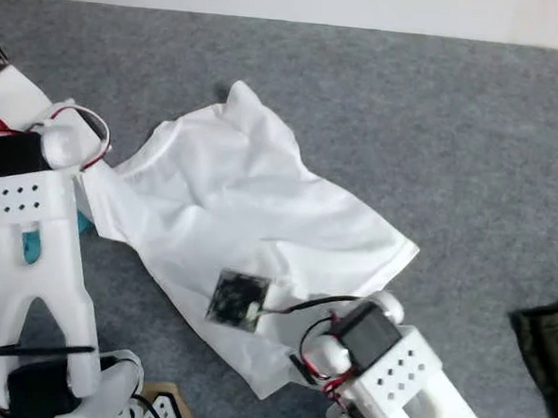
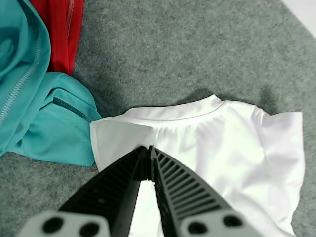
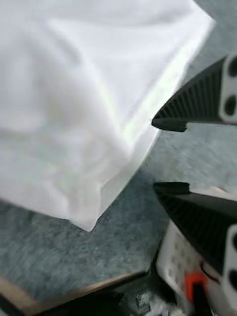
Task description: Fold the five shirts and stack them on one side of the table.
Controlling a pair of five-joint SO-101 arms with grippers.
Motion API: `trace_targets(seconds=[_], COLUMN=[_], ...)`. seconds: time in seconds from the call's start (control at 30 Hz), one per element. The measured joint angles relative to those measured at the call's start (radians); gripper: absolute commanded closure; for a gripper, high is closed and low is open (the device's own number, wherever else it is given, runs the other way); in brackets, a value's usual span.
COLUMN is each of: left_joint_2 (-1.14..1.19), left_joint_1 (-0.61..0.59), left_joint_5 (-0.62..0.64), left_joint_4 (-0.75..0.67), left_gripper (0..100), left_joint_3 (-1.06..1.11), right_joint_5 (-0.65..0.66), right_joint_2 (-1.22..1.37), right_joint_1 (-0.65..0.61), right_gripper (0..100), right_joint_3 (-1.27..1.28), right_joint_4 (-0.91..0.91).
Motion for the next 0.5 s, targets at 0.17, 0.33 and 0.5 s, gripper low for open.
trace_targets(seconds=[0.17, 0.33, 0.5], left_joint_2=[0.0, 0.0, 0.0], left_joint_1=[0.0, 0.0, 0.0], left_joint_5=[0.0, 0.0, 0.0], left_joint_4=[-0.077, -0.175, -0.215], left_gripper=[99, 99, 99], left_joint_3=[0.112, 0.206, 0.241], right_joint_5=[0.028, 0.028, -0.063], right_joint_2=[0.006, 0.006, 0.009], right_joint_1=[-0.011, -0.018, -0.158], right_gripper=[82.6, 82.6, 82.6], right_joint_3=[0.117, 0.193, 0.198], right_joint_4=[-0.192, -0.339, -0.416])
